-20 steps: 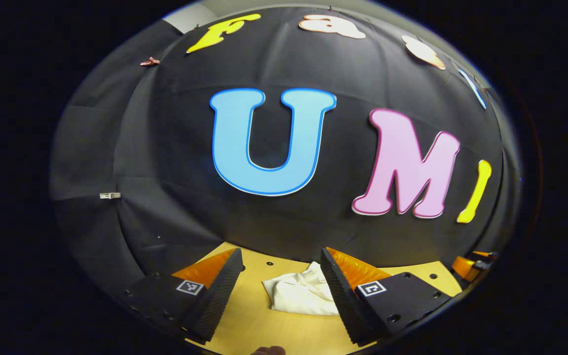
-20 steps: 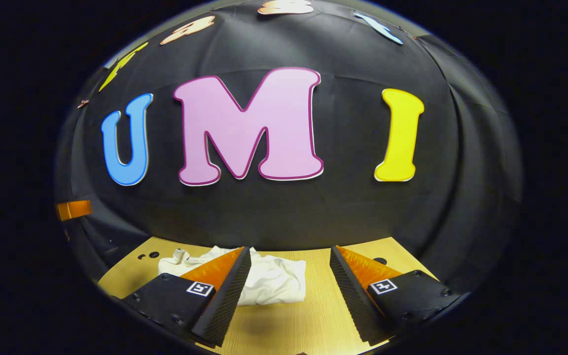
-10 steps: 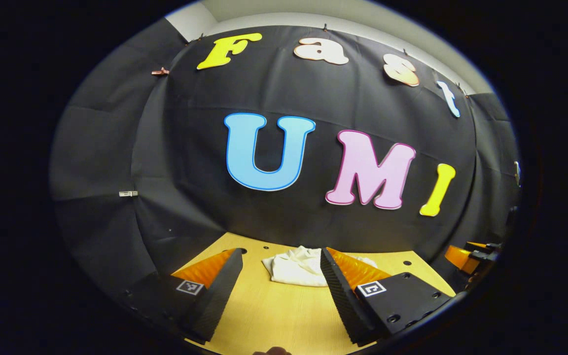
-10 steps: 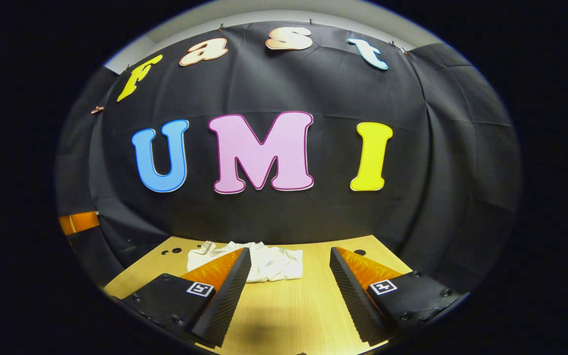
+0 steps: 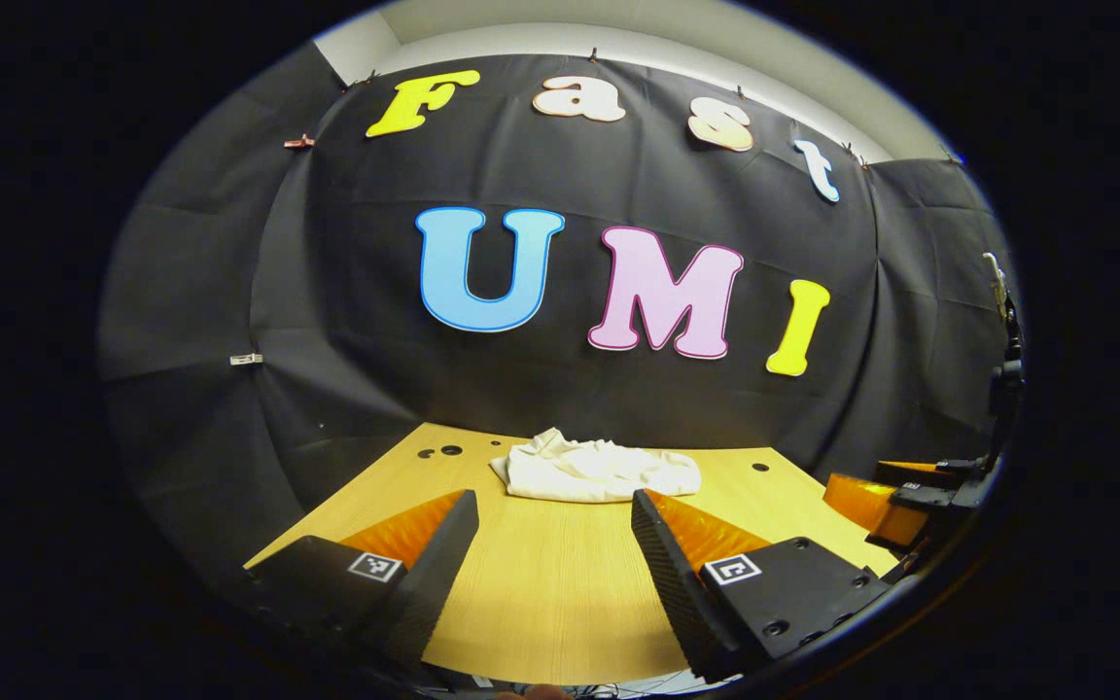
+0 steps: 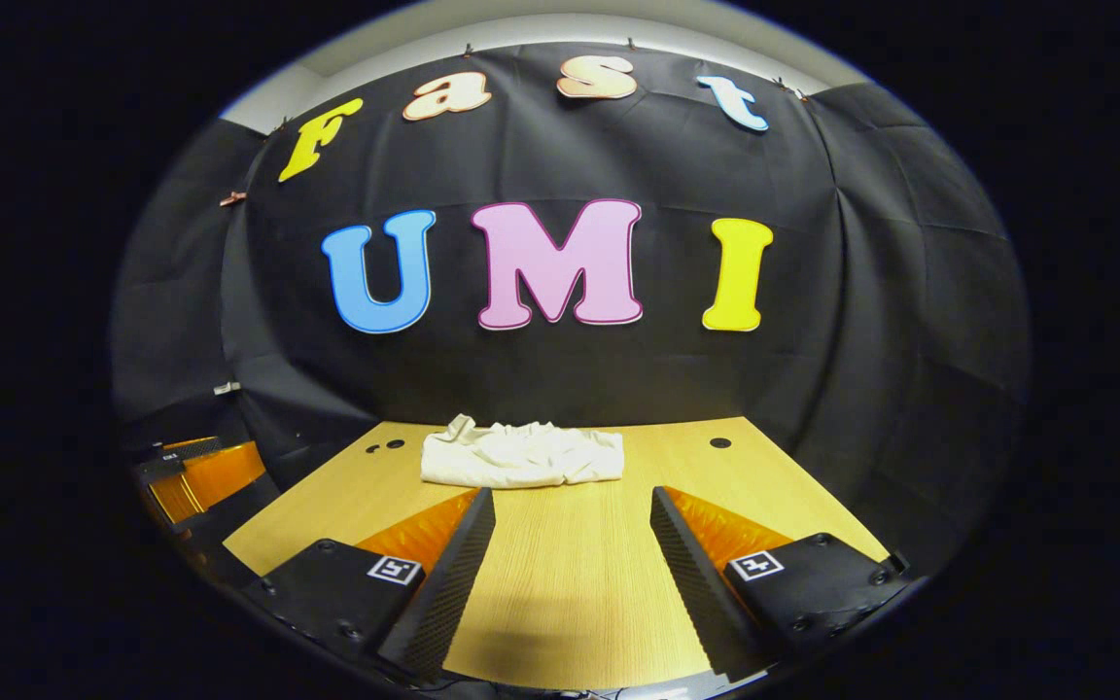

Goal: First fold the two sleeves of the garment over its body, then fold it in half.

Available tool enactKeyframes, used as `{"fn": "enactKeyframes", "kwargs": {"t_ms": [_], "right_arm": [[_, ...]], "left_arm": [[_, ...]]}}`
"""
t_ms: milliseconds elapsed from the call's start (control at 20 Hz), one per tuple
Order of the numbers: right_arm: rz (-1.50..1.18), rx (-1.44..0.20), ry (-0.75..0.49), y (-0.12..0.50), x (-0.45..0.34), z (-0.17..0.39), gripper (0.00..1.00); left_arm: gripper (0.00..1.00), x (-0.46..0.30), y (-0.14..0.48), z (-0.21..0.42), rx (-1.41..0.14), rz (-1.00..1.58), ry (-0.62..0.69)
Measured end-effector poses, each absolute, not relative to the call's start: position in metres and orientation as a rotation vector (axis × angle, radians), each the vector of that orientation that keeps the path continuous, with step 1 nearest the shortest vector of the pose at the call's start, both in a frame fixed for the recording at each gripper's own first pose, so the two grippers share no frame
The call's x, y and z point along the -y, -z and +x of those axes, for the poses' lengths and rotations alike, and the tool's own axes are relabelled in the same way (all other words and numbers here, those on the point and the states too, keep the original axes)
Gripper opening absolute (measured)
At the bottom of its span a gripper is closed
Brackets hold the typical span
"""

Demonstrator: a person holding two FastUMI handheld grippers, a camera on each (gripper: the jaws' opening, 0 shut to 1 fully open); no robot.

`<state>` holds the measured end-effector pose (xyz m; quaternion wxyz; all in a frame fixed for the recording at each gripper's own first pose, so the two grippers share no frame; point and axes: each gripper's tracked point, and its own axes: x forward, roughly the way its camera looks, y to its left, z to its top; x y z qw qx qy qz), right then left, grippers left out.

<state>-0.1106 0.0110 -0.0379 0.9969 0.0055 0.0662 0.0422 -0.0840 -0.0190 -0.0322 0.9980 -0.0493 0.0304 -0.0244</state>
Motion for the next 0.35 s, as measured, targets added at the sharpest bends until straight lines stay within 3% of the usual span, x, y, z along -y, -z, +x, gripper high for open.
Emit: {"fn": "enactKeyframes", "kwargs": {"t_ms": [350], "right_arm": [[0.003, -0.169, -0.105, 0.051, -0.014, -0.124, 0.98]], "left_arm": [[0.98, 0.022, 0.054, -0.101, -0.112, -0.081, 0.056]]}}
